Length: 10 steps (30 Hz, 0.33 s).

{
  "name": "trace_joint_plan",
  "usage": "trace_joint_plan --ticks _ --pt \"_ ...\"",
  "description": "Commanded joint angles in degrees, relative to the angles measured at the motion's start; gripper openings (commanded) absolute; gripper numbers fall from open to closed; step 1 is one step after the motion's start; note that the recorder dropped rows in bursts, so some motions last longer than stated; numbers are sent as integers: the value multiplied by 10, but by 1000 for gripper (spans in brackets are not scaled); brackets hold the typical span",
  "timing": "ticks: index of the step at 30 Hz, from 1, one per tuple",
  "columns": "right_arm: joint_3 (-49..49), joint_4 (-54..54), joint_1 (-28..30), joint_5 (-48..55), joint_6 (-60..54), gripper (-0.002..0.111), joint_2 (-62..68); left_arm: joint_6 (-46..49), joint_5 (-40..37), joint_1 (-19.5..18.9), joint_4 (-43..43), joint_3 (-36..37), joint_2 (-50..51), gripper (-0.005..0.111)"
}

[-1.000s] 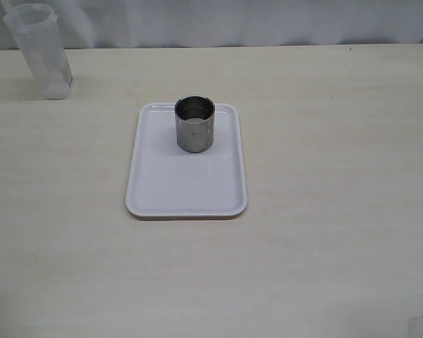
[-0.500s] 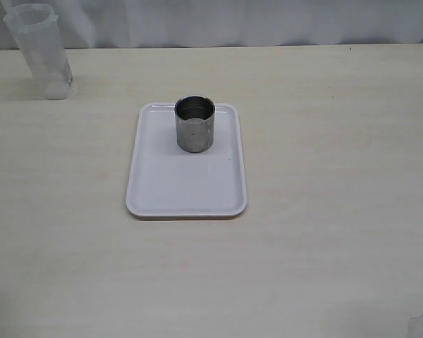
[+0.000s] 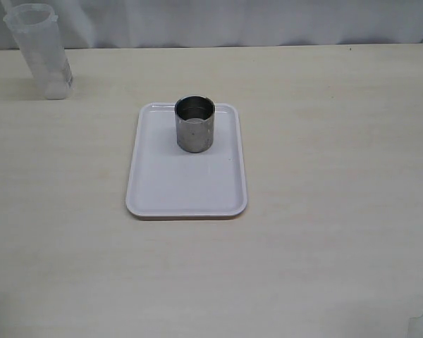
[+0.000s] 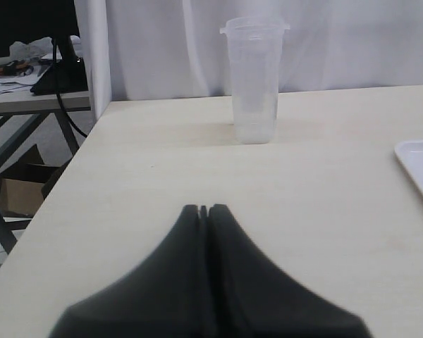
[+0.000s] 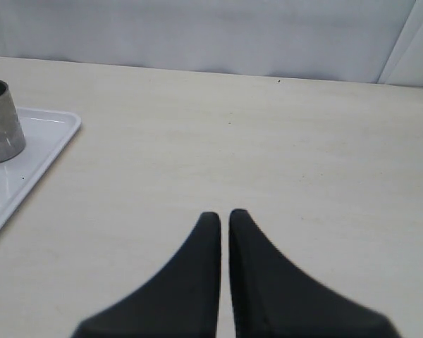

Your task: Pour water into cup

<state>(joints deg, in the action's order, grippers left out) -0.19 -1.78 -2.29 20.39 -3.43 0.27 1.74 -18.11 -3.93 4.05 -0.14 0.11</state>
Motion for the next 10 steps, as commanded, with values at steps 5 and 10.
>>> trace_joint_plan --ticks 5,10 --pt "2 -1 2 -1 1 4 -3 -3 3 0 -1 1 -1 0" --pt "2 -1 2 -1 1 4 -3 -3 3 0 -1 1 -1 0"
